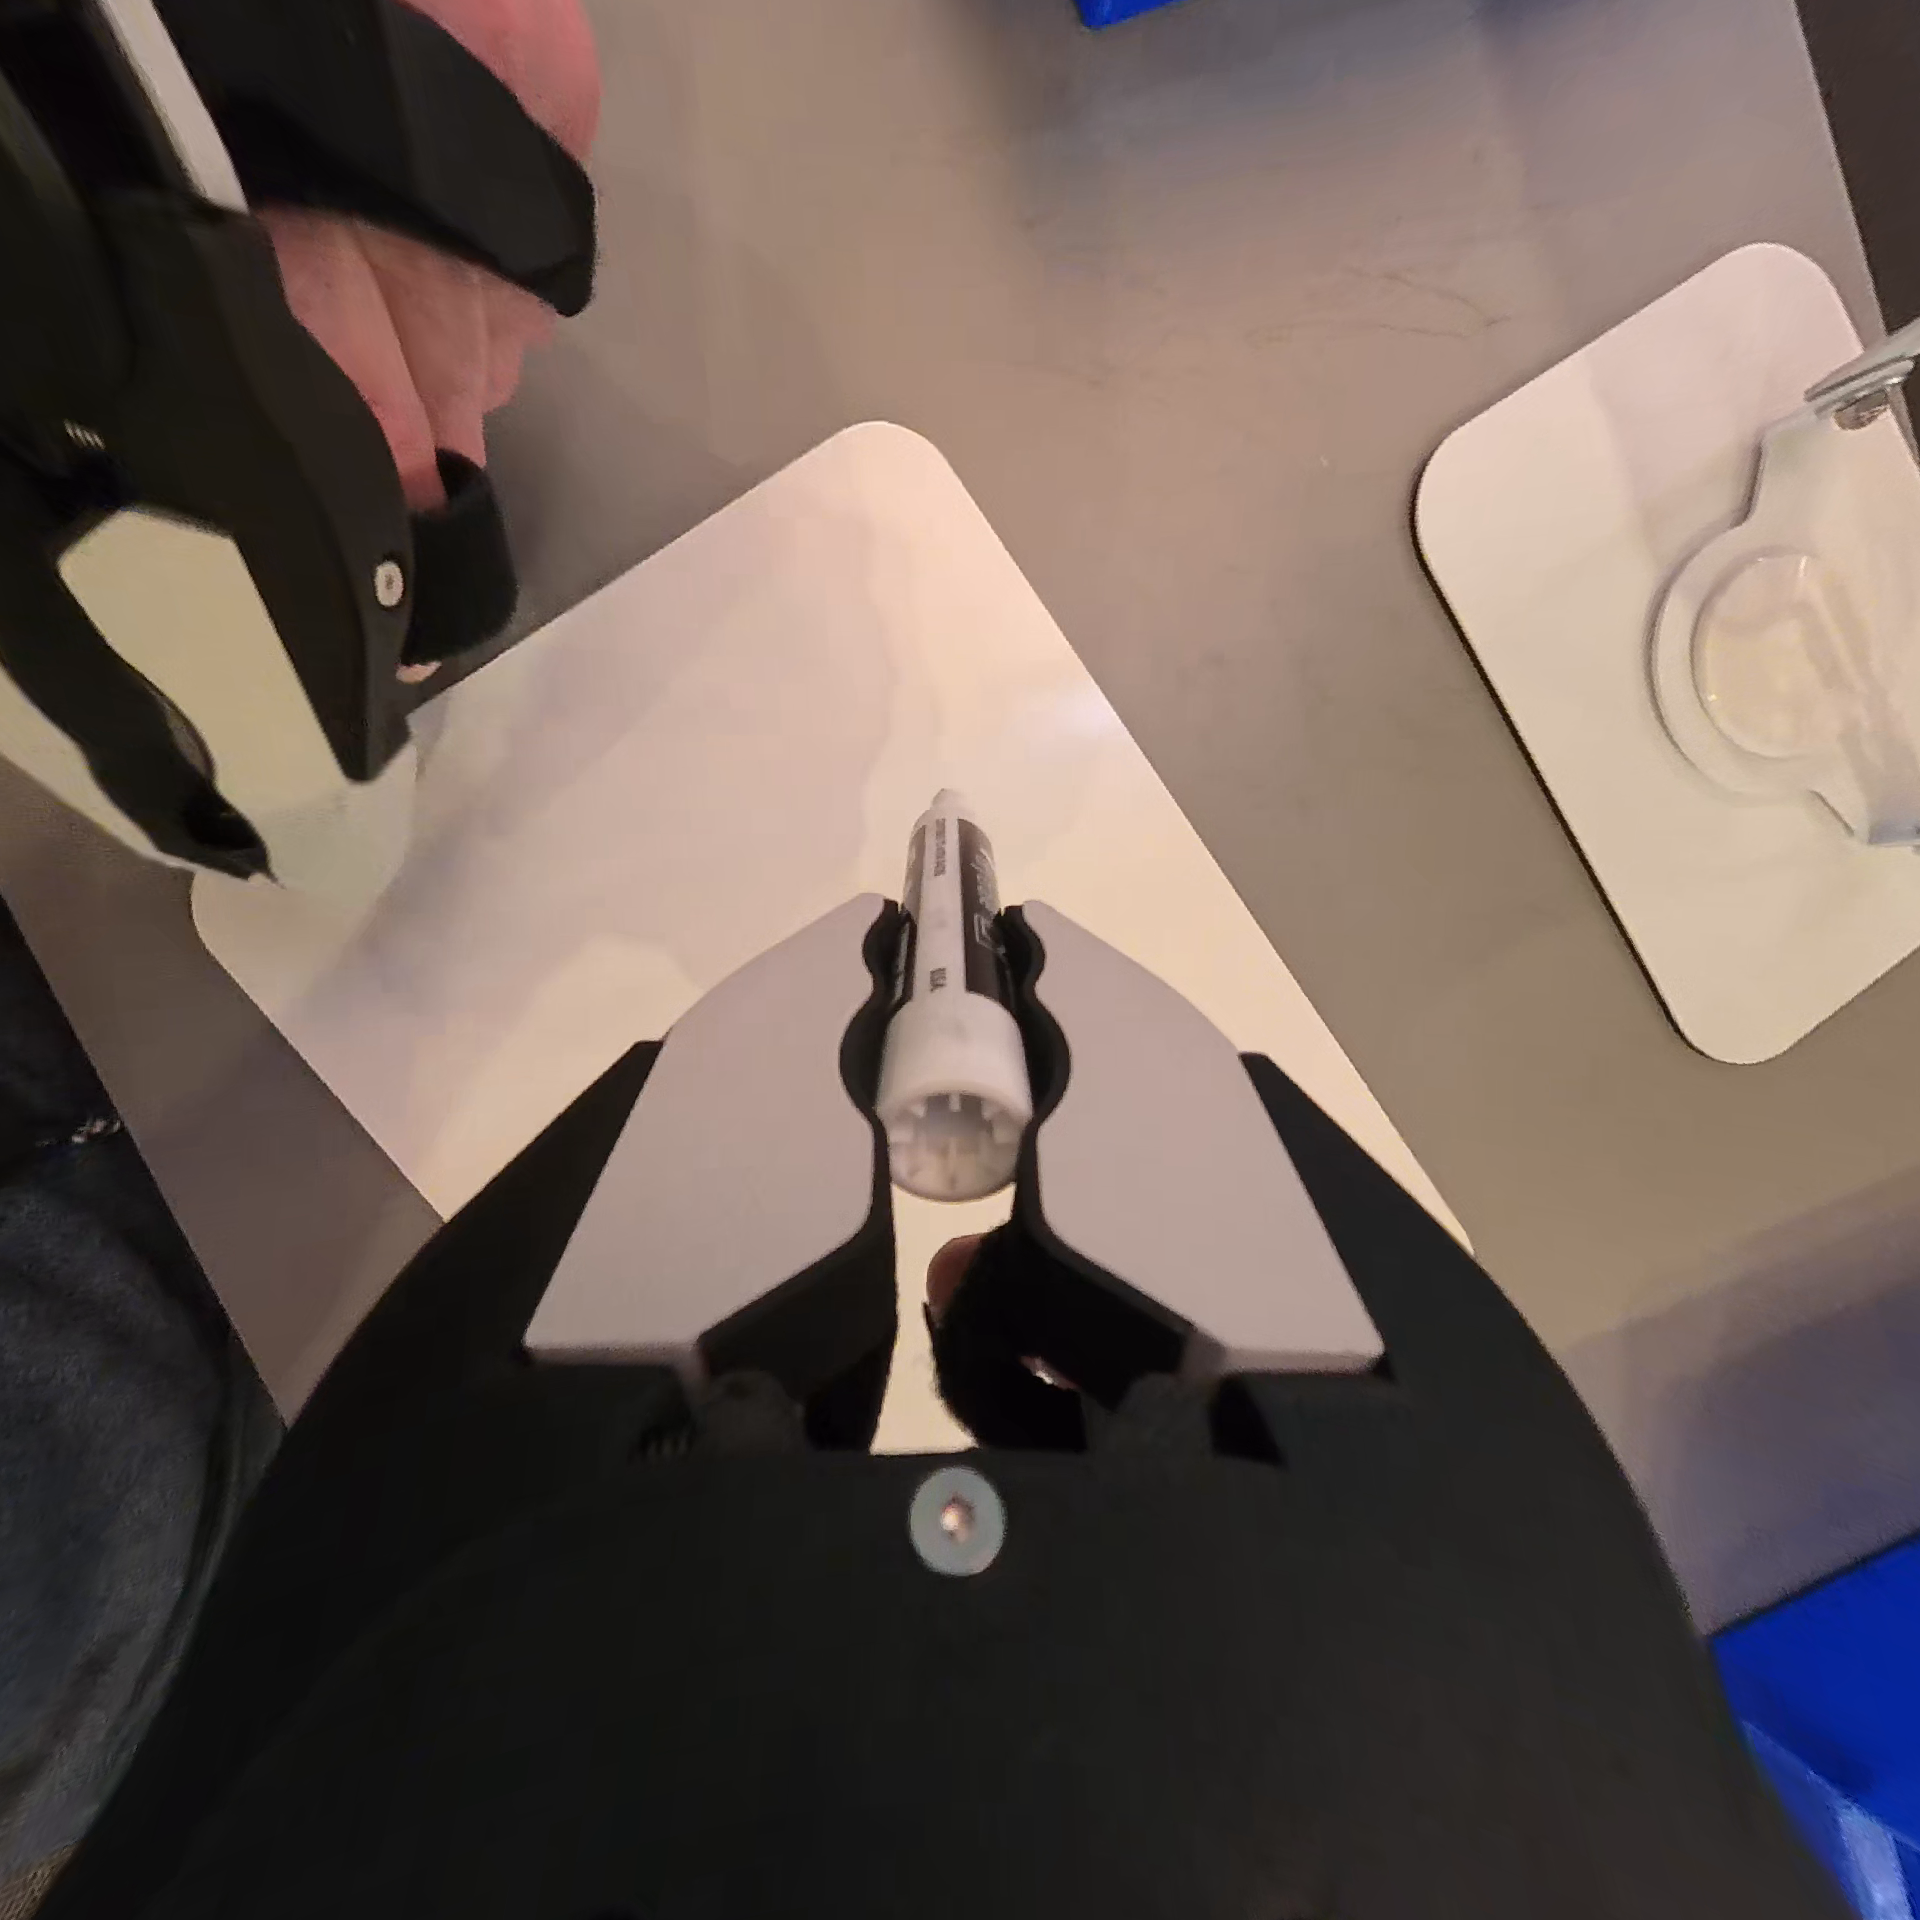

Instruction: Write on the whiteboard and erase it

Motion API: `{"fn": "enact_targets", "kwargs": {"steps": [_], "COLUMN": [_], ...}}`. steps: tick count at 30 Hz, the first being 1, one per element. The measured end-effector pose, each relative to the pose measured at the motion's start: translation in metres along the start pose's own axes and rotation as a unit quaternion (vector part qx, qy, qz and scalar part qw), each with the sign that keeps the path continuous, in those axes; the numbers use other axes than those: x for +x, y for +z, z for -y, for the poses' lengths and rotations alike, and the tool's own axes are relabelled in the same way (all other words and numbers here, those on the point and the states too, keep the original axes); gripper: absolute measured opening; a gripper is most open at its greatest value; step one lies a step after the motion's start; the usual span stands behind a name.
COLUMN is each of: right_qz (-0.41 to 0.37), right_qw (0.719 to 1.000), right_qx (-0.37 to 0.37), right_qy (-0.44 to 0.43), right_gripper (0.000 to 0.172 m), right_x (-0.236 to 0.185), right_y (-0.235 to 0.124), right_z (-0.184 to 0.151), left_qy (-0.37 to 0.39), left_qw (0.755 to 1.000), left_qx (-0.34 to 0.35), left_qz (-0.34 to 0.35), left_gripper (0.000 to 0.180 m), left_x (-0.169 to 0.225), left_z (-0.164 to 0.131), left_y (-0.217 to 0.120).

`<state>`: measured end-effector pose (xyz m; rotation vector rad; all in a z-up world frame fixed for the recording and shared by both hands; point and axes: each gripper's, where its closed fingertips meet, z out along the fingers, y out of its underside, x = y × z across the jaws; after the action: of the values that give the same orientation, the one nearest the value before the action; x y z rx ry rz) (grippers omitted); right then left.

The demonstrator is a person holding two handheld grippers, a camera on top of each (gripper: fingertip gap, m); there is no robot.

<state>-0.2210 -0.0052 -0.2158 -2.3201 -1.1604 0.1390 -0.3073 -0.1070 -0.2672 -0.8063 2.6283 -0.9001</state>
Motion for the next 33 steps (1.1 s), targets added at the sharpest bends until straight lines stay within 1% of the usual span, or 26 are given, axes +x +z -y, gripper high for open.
{"fn": "enact_targets", "kwargs": {"steps": [1,5,9,25,33], "right_qz": [0.0,0.005,0.011,0.018,0.016], "right_qw": [1.0,1.0,1.0,0.999,0.998], "right_qx": [-0.001,-0.005,-0.018,-0.049,-0.063], "right_qy": [-0.002,-0.005,-0.011,-0.015,-0.023], "right_gripper": [0.02,0.02,0.02,0.02,0.021], "right_x": [-0.001,-0.003,-0.005,-0.004,-0.006], "right_y": [0.001,0.008,0.017,0.032,0.038], "right_z": [0.001,0.008,0.011,0.009,0.008], "left_qy": [-0.001,0.002,0.005,-0.006,-0.006], "left_qw": [1.0,0.999,0.999,0.999,0.999], "left_qx": [-0.01,-0.041,-0.047,-0.035,-0.041], "left_qz": [-0.001,0.0,-0.003,0.008,0.017], "left_gripper": [0.02,0.02,0.02,0.02,0.02], "left_x": [0.002,0.005,0.012,0.015,0.016], "left_z": [-0.004,-0.014,-0.016,-0.011,-0.011], "left_y": [0.003,0.015,0.023,0.028,0.029]}}
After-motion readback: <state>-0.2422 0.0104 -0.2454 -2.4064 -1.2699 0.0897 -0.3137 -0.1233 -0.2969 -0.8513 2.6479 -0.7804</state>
